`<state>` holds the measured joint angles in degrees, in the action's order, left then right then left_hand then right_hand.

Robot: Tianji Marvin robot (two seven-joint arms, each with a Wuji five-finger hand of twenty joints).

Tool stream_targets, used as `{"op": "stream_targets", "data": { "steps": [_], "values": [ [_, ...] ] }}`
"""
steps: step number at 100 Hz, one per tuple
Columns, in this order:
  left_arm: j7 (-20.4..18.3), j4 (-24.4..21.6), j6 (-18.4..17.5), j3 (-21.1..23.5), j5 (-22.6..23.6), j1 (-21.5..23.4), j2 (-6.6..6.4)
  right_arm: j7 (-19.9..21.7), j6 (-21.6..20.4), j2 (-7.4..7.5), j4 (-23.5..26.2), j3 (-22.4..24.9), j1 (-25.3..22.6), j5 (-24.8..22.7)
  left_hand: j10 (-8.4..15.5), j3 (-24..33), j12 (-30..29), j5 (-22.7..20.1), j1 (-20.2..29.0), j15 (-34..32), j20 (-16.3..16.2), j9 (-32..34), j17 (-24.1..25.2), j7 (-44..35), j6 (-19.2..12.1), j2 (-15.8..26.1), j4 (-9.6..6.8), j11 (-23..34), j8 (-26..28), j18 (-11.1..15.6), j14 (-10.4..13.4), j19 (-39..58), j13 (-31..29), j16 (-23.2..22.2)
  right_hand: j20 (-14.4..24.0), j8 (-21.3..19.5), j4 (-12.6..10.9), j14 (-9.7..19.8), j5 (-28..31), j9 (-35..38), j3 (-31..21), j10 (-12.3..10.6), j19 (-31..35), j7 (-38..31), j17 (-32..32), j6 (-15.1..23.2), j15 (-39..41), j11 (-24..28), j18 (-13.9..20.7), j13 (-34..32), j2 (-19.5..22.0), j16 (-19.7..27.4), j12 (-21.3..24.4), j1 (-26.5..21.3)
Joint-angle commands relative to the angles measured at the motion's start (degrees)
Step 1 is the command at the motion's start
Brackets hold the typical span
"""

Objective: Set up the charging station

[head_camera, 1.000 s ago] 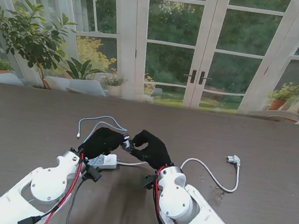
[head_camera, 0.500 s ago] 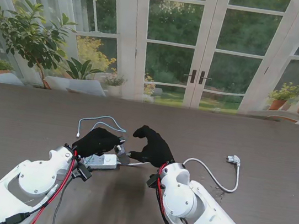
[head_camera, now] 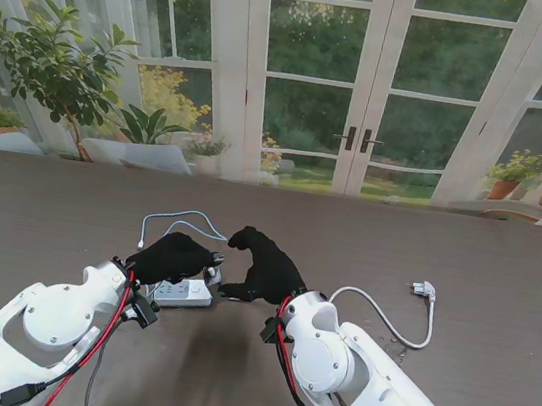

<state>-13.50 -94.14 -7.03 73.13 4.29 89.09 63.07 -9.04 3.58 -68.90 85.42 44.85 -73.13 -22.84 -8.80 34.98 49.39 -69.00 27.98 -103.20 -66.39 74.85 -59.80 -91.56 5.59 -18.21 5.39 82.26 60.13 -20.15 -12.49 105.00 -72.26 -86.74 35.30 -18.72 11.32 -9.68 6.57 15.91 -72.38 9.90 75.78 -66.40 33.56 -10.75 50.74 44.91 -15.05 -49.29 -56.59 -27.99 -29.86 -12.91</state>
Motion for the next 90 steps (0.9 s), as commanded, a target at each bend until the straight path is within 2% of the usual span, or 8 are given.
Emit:
{"op": "stream_targets", "data": {
  "steps": [1, 26, 45, 68, 90],
  "values": [
    [-1.57, -0.69, 0.39, 0.27, 0.28, -0.03, -0.27, 1.60, 0.72, -0.33, 1.04, -0.42, 0.20, -0.18, -0.87, -1.37, 0.90, -5.79, 0.40, -10.99, 0.38, 2.73, -3.80, -5.90, 6.18, 0.17, -1.30, 7.00, 0.49, 9.49, 45.30, 14.98, 2.06, -3.21, 0.96, -0.91, 1.33, 1.22, -1.80, -1.67, -0.44, 0.34, 2.99, 17.86, 0.83, -1.40, 2.03, 2.14, 1.21, -1.74, -3.39, -6.75, -1.06, 1.93],
    [-2.31, -0.99, 0.92, 0.47, 0.86, -0.11, -0.48, 2.31, 2.42, -0.31, 1.46, -2.11, 0.91, -1.24, -0.77, -1.59, 0.91, -5.78, 0.46, -10.99, 0.62, 2.73, -3.80, -5.81, 5.96, 0.33, -1.36, 6.89, 0.41, 9.60, 45.30, 14.98, 2.06, -3.21, 1.80, -2.69, 1.35, 2.96, -1.68, -0.60, -0.62, 0.93, 5.77, 16.88, 4.03, -2.15, 6.49, 7.21, 1.20, -4.99, -4.14, -8.47, -4.86, 1.19],
    [-3.19, -1.27, 1.09, 0.78, 0.99, -0.22, -0.70, 2.06, 2.82, -0.65, 0.42, -3.76, 2.04, -1.83, -0.55, -1.74, 0.88, -5.77, 0.47, -10.99, 0.71, 2.73, -3.80, -5.78, 5.88, 0.50, -1.39, 6.75, 0.37, 9.61, 45.30, 14.98, 2.06, -3.21, 2.64, -5.26, 1.04, 5.12, -1.39, 2.54, -1.21, -1.39, 9.52, 13.91, 6.79, -1.17, 10.92, 12.40, 2.24, -8.25, -4.20, -9.72, -9.65, -0.76],
    [-3.85, -1.35, 1.06, 0.90, 0.92, -0.31, -0.85, 1.57, 2.66, -1.07, -0.79, -4.96, 2.77, -1.73, -0.54, -1.87, 0.91, -5.77, 0.56, -10.99, 0.80, 2.74, -3.79, -5.77, 5.81, 0.58, -1.43, 6.73, 0.34, 9.56, 45.30, 14.98, 2.06, -3.21, 3.10, -8.80, 0.55, 7.16, 3.46, 9.77, -2.49, -2.91, 13.74, 6.67, 11.18, -0.67, 15.34, 15.73, 2.77, -14.35, -2.96, -10.43, -13.06, -4.90],
    [-4.13, -1.61, 1.10, 1.10, 0.96, -0.20, -0.93, 0.88, 2.33, -1.52, -1.78, -5.28, 3.06, -1.01, -0.54, -1.92, 0.92, -5.77, 0.57, -10.99, 0.87, 2.74, -3.78, -5.77, 5.81, 0.64, -1.45, 6.72, 0.33, 9.46, 45.30, 14.98, 2.06, -3.21, 2.84, -10.61, 0.27, 6.48, 8.62, 16.69, -3.57, -3.34, 15.00, 2.08, 14.49, -1.50, 16.71, 16.31, 2.28, -19.27, -1.13, -10.44, -13.74, -8.27]
  ]
}}
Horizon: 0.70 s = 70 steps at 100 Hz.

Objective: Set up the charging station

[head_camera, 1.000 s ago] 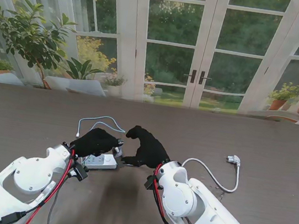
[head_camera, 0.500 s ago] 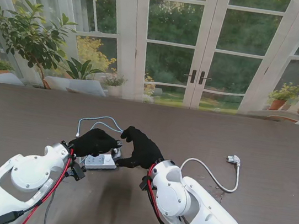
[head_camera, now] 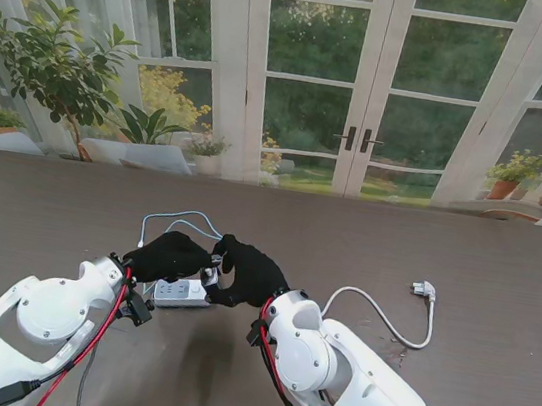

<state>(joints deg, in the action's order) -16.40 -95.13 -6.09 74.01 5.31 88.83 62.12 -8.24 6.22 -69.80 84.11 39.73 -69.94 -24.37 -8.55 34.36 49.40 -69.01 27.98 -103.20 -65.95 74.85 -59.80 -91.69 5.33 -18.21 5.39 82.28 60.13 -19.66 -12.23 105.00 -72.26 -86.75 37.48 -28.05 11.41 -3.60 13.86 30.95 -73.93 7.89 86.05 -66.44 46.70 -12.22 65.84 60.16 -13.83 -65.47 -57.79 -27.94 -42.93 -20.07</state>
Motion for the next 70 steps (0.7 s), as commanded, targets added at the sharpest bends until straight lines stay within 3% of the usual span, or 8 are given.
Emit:
{"op": "stream_targets", "data": {
  "steps": [1, 17, 35, 46, 59, 70],
  "values": [
    [-1.24, -0.62, 0.16, 0.23, -0.07, 0.06, 0.02, 0.00, -0.30, -0.65, -0.51, -0.18, -0.14, 0.53, -0.79, -1.29, 0.92, -5.76, 0.59, -10.99, 0.44, 2.74, -3.78, -5.65, 6.07, 0.64, -1.45, 6.70, 0.33, 8.97, 45.04, 14.98, 2.06, -3.21, 0.62, -1.37, 0.17, 0.21, 1.62, 2.05, -2.05, -1.36, 4.76, 1.89, 1.57, 0.08, 1.60, 1.01, 1.04, -3.37, 0.17, -10.46, -0.68, -1.25],
    [-1.58, -0.76, 0.15, 0.32, -0.15, 0.11, -0.06, -1.25, -0.78, -1.07, -1.21, -0.36, -0.11, 0.66, -0.79, -1.34, 0.93, -5.75, 0.55, -10.99, 0.52, 2.74, -3.77, -5.63, 6.06, 0.71, -1.45, 6.70, 0.32, 8.90, 45.04, 14.98, 2.06, -3.21, 0.10, -2.13, -0.25, -0.14, 6.59, 7.63, -2.87, -1.88, 4.93, -0.62, 4.36, 1.14, 1.17, 0.87, 0.52, -7.30, 1.43, -10.34, -0.85, -2.95],
    [-2.12, -0.89, 0.11, 0.34, -0.44, 0.08, -0.16, -1.77, -1.20, -1.16, -1.55, -0.67, 0.03, 0.09, -0.79, -1.40, 0.94, -5.76, 0.54, -10.99, 0.65, 2.74, -3.77, -5.58, 6.02, 0.79, -1.45, 6.70, 0.28, 8.89, 45.04, 14.98, 2.06, -3.21, 0.29, -0.97, 0.39, 0.20, 5.05, 5.24, -1.88, -2.73, 4.63, 1.71, 2.08, 4.27, 0.77, -1.16, 0.54, -4.11, -0.30, -11.16, -0.68, -0.40],
    [-2.39, -0.94, 0.03, 0.32, -0.73, 0.10, -0.20, -2.07, -1.33, -1.27, -1.70, -0.87, 0.12, 0.01, -0.79, -1.40, 0.94, -5.76, 0.56, -10.99, 0.70, 2.74, -3.76, -5.57, 6.01, 0.83, -1.45, 6.70, 0.28, 8.83, 45.04, 14.98, 2.06, -3.21, 0.46, -0.63, 0.49, 0.11, 6.84, 5.24, -1.78, -2.82, 4.70, 2.28, 1.88, 8.69, 0.70, -1.48, 0.54, -3.55, -0.83, -11.27, -0.64, -0.49],
    [-2.59, -1.05, -0.03, 0.37, -0.84, 0.18, -0.25, -2.59, -1.66, -1.46, -2.16, -1.14, 0.25, -0.19, -0.79, -1.45, 0.94, -5.75, 0.54, -10.99, 0.74, 2.74, -3.77, -5.55, 6.00, 0.81, -1.43, 6.69, 0.26, 8.83, 45.04, 14.98, 2.06, -3.21, 0.46, -0.72, 0.39, 0.39, 13.62, 8.02, -2.01, -3.44, 4.86, 2.48, 2.42, 14.00, 0.79, -2.16, 0.71, -4.30, -1.23, -11.24, -0.52, -1.34],
    [-2.94, -1.23, -0.01, 0.46, -1.15, 0.28, -0.31, -2.62, -2.02, -1.45, -2.46, -1.46, 0.39, -0.39, -0.79, -1.50, 0.94, -5.75, 0.51, -10.99, 0.77, 2.74, -3.75, -5.50, 5.98, 0.91, -1.43, 6.69, 0.23, 8.76, 45.04, 14.98, 2.06, -3.21, 0.41, -0.43, 0.56, 0.40, 14.05, 6.55, -1.62, -3.45, 4.35, 4.09, 0.93, 16.53, 0.27, -3.69, 0.64, -2.25, -1.86, -11.33, -0.36, -0.45]
  ]
}}
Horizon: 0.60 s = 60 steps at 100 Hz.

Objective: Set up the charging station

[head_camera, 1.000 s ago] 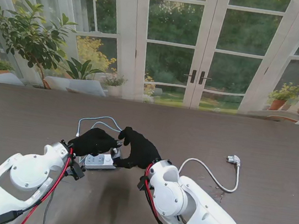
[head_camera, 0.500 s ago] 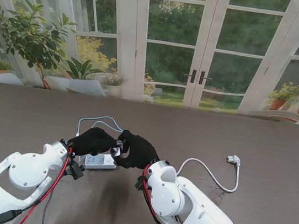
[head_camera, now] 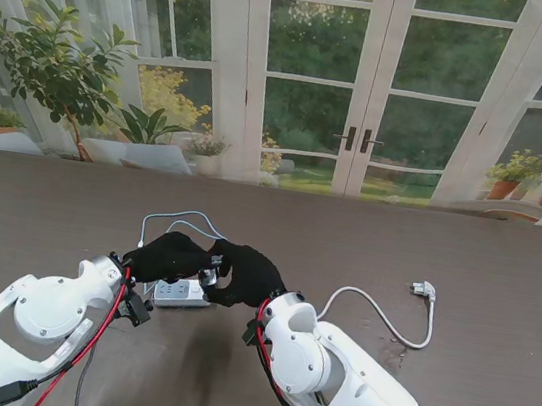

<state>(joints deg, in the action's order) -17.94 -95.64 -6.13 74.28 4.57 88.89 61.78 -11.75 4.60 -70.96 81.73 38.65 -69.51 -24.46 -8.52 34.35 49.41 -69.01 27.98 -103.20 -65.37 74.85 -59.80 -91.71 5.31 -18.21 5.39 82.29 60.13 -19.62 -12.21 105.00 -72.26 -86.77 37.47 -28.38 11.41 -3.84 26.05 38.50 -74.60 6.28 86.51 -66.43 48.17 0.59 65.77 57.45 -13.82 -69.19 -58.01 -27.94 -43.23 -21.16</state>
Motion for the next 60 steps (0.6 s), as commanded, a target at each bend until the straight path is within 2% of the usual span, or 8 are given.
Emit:
{"op": "stream_targets", "data": {
  "steps": [1, 28, 36, 43, 45, 48, 52, 60],
  "values": [
    [-1.41, -0.73, 0.03, 0.20, -0.40, 0.22, 0.02, 0.95, -0.39, -0.28, -0.07, -0.41, -0.02, -0.33, -0.81, -1.48, 0.93, -5.75, 0.52, -10.99, 0.18, 2.74, -3.75, -5.47, 6.00, 0.93, -1.43, 6.68, 0.23, 8.72, 45.02, 14.98, 2.06, -3.19, 0.42, -0.07, 0.58, 0.69, 1.76, -1.05, -0.89, -1.87, 3.88, 4.20, -0.65, 3.71, 0.34, -1.02, 0.67, 1.60, -1.67, -11.35, -0.07, 0.80],
    [-1.38, -1.06, 0.20, 0.26, -0.42, 0.50, 0.02, 0.12, -0.56, -0.67, -0.47, -0.78, -0.12, -0.11, -0.81, -1.51, 0.92, -5.75, 0.59, -10.99, 0.23, 2.74, -3.75, -5.45, 5.99, 0.97, -1.45, 6.64, 0.21, 8.70, 45.02, 14.98, 2.06, -3.19, 0.52, -0.99, 0.55, 0.80, 5.00, 1.81, -1.45, -1.99, 4.12, 3.01, 0.23, 1.61, 0.64, -0.52, 0.62, 0.18, -2.45, -11.33, -0.74, 0.49],
    [-1.28, -1.14, 0.19, 0.27, -0.44, 0.56, 0.04, -0.22, -0.46, -0.84, -0.63, -0.82, -0.18, 0.12, -0.81, -1.53, 0.92, -5.75, 0.56, -10.99, 0.24, 2.74, -3.75, -5.44, 5.98, 0.98, -1.45, 6.64, 0.20, 8.68, 45.02, 14.98, 2.06, -3.19, 0.39, -1.59, 0.41, 0.63, 6.89, 4.55, -1.82, -2.59, 4.20, 1.88, 1.16, 0.94, 0.75, -0.27, 0.23, -1.31, -1.43, -11.24, -0.90, -0.42],
    [-1.29, -1.19, 0.21, 0.28, -0.42, 0.58, 0.04, -0.54, -0.63, -0.99, -0.85, -0.84, -0.21, 0.32, -0.81, -1.54, 0.93, -5.75, 0.52, -10.99, 0.25, 2.74, -3.75, -5.43, 5.97, 1.05, -1.45, 6.63, 0.19, 8.69, 45.02, 14.98, 2.06, -3.19, 0.03, -2.13, -0.07, 0.07, 11.07, 9.67, -2.09, -3.47, 4.10, 0.81, 2.53, 0.95, 0.03, -0.98, -0.30, -3.38, 1.10, -10.82, -0.66, -1.67],
    [-1.26, -1.19, 0.20, 0.28, -0.43, 0.58, 0.05, -0.70, -0.68, -1.07, -0.96, -0.85, -0.22, 0.43, -0.81, -1.54, 0.93, -5.75, 0.52, -10.99, 0.26, 2.74, -3.75, -5.43, 5.97, 1.04, -1.45, 6.63, 0.19, 8.70, 45.02, 14.98, 2.06, -3.19, -0.11, -1.45, 0.84, -0.42, 11.71, 10.66, -1.92, -3.51, 4.04, 0.81, 2.86, 0.85, -0.27, -1.34, -0.55, -3.85, 1.30, -10.75, -0.65, -2.15],
    [-1.23, -1.21, 0.21, 0.28, -0.45, 0.60, 0.05, -0.96, -0.70, -1.18, -1.11, -0.88, -0.24, 0.56, -0.81, -1.53, 0.93, -5.75, 0.53, -10.99, 0.26, 2.74, -3.75, -5.43, 5.97, 1.07, -1.45, 6.63, 0.19, 8.70, 45.02, 14.98, 2.06, -3.19, -0.49, 3.48, 4.36, -0.23, 12.11, 12.11, -2.02, -3.58, 3.92, -1.54, 3.42, 0.64, -0.88, -1.75, -0.84, -4.73, 1.26, -10.95, -1.12, -3.03],
    [-1.24, -1.26, 0.25, 0.29, -0.48, 0.64, 0.05, -1.25, -0.53, -1.31, -1.24, -0.92, -0.26, 0.62, -0.81, -1.57, 0.92, -5.75, 0.52, -10.99, 0.27, 2.74, -3.75, -5.41, 5.96, 1.05, -1.45, 6.62, 0.18, 8.68, 45.02, 14.98, 2.06, -3.19, -0.81, 7.37, 8.06, -0.65, 12.65, 14.24, -1.66, -3.66, 3.63, -4.49, 4.28, 0.94, -1.35, -1.97, -1.04, -5.70, 1.58, -11.06, -1.36, -4.36],
    [-1.19, -1.31, 0.24, 0.28, -0.63, 0.74, 0.07, -1.99, -0.35, -1.63, -1.67, -0.92, -0.32, 0.93, -0.81, -1.55, 0.92, -5.75, 0.55, -10.99, 0.29, 2.74, -3.74, -5.40, 5.96, 1.06, -1.45, 6.60, 0.17, 8.64, 45.02, 14.98, 2.06, -3.19, -1.12, 11.42, 10.23, -0.50, 13.64, 18.16, -1.45, -3.69, 3.28, -9.16, 5.68, 2.89, -0.49, -2.64, -1.56, -5.95, 3.15, -12.23, -2.51, -6.43]
  ]
}}
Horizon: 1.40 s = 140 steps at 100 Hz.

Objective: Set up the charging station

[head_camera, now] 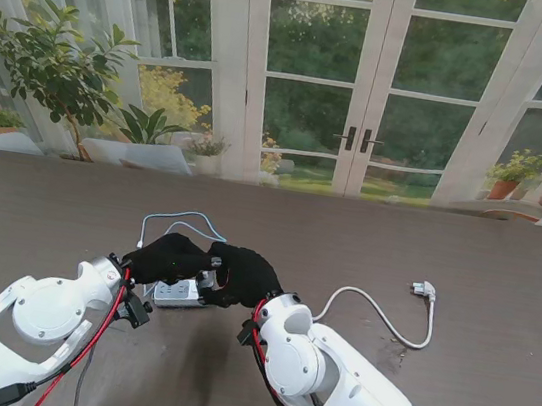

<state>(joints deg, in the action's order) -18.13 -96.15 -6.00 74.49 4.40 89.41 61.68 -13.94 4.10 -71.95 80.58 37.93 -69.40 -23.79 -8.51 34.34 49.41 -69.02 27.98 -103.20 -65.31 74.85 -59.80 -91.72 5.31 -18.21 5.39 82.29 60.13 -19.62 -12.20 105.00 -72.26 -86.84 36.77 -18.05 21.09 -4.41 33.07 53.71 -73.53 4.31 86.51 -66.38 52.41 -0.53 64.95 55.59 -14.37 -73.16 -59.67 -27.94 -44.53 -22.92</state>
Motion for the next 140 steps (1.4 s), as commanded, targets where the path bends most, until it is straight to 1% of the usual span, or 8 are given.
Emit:
{"op": "stream_targets", "data": {
  "steps": [1, 42, 65, 66, 70, 73, 99, 140],
  "values": [
    [-1.02, -0.82, 0.12, 0.08, -0.49, 0.24, 0.17, 0.08, 0.12, -0.70, -0.59, -0.18, -0.45, 0.33, -0.82, -1.55, 0.91, -5.74, 0.52, -10.99, 0.24, 2.74, -3.74, -5.37, 5.95, 1.12, -1.45, 6.59, 0.16, 8.62, 45.02, 14.98, 2.06, -3.11, -0.45, 1.34, 0.57, -0.19, 6.80, 3.42, -2.56, -1.68, 3.24, -9.67, 1.61, 4.31, 0.54, -0.81, -1.06, -1.98, 5.06, -12.37, -1.25, -4.91],
    [-1.55, -1.51, 0.54, 0.50, -0.74, 0.93, 0.05, -2.65, -2.66, -1.55, -3.26, -0.51, 0.01, 0.28, -0.92, -1.71, 0.76, -5.72, 0.31, -10.99, 0.79, 2.74, -3.71, -4.88, 5.83, 1.63, -1.38, 6.11, -0.10, 8.25, 45.02, 14.98, 2.06, -3.11, -1.80, 2.22, -0.20, 2.48, 14.63, 14.41, -7.75, -2.46, 1.76, -13.92, 8.27, 8.70, 6.06, -2.83, 2.16, -2.16, 8.21, -15.20, -3.03, -4.42],
    [0.27, -1.71, 1.18, 0.67, 0.82, 1.26, 0.35, -4.76, -5.87, -2.22, -5.13, -0.51, 0.15, 0.73, -4.15, -0.40, -2.60, -5.70, 0.14, -10.99, 10.34, 3.46, -3.18, 6.72, 4.60, 1.02, -0.46, -4.32, -7.58, 5.59, 45.02, 14.98, 2.06, -3.11, -1.72, 1.15, -0.38, 3.41, 17.03, 17.97, -10.79, -2.11, 1.81, -13.87, 10.73, 10.09, 9.03, -4.47, 4.87, -2.26, 5.27, -16.65, -5.06, -5.88],
    [0.40, -1.74, 1.26, 0.69, 0.88, 1.28, 0.38, -4.78, -5.92, -2.24, -5.15, -0.49, 0.13, 0.80, -4.26, -0.15, -2.80, -5.72, 0.12, -4.99, 10.81, 3.51, -3.15, 7.66, 4.63, 0.87, -0.37, -5.11, -8.18, 5.41, 39.02, 14.98, 1.22, 2.89, -1.68, 1.12, -0.40, 3.35, 17.04, 18.05, -10.86, -2.10, 1.86, -13.86, 10.76, 10.12, 9.09, -4.50, 4.94, -2.26, 5.23, -16.68, -5.09, -5.91],
    [0.63, -1.92, 1.59, 0.86, 1.21, 1.36, 0.41, -4.85, -6.09, -2.30, -5.23, -0.41, 0.07, 1.08, -4.52, 0.25, -3.99, -5.62, -0.11, 6.12, 14.26, 3.80, -2.94, 12.96, 4.29, 0.50, -0.01, -10.38, -11.91, 4.60, 0.98, 14.98, -0.50, 39.65, -1.40, 0.77, -0.41, 3.56, 17.18, 18.40, -11.32, -1.95, 2.15, -13.85, 10.81, 10.11, 9.43, -4.79, 5.24, -2.24, 5.13, -16.85, -5.51, -5.98],
    [0.91, -2.05, 1.70, 1.02, 1.63, 1.43, 0.44, -4.80, -6.33, -2.31, -5.27, -0.32, 0.03, 1.33, -4.54, -0.01, -5.26, -5.53, -0.10, 7.98, 16.98, 4.02, -2.74, 16.82, 3.95, 0.33, 0.07, -14.36, -14.27, 4.11, -5.19, 14.98, -0.44, 46.61, -1.28, 0.56, -0.45, 3.72, 17.20, 18.50, -11.47, -1.92, 2.21, -13.79, 10.84, 10.19, 9.49, -4.97, 5.48, -2.22, 5.21, -16.89, -5.76, -6.04],
    [3.72, -2.82, 1.20, 2.08, 5.46, 1.76, 0.72, -4.26, -7.52, -2.38, -5.66, -0.12, -0.05, 2.77, -4.21, -3.27, -8.58, -0.09, 0.04, 21.71, 28.67, 4.55, -1.11, 55.97, 1.85, -0.72, 0.21, -36.43, -30.18, -6.93, -8.93, 3.68, -0.28, 51.91, -0.88, -0.42, -0.69, 3.40, 17.01, 18.64, -11.82, -1.56, 2.14, -13.65, 10.84, 10.25, 9.58, -5.63, 5.42, -2.22, 5.76, -16.94, -6.55, -6.35],
    [10.68, -4.08, 0.67, 4.93, 13.03, 2.86, 1.60, -4.01, -8.48, -2.80, -6.68, -0.55, 0.20, 4.24, -4.85, -4.66, -7.19, 2.31, 0.30, 22.27, 30.01, 4.10, -0.92, 60.98, 1.89, 0.15, -0.01, -41.95, -30.66, -7.58, -8.72, 2.46, -0.30, 51.61, -0.26, -2.02, -0.83, 3.96, 16.98, 19.01, -12.46, -1.27, 2.30, -13.55, 10.90, 10.46, 9.94, -5.89, 5.79, -2.23, 5.65, -17.17, -6.85, -6.85]
  ]
}}
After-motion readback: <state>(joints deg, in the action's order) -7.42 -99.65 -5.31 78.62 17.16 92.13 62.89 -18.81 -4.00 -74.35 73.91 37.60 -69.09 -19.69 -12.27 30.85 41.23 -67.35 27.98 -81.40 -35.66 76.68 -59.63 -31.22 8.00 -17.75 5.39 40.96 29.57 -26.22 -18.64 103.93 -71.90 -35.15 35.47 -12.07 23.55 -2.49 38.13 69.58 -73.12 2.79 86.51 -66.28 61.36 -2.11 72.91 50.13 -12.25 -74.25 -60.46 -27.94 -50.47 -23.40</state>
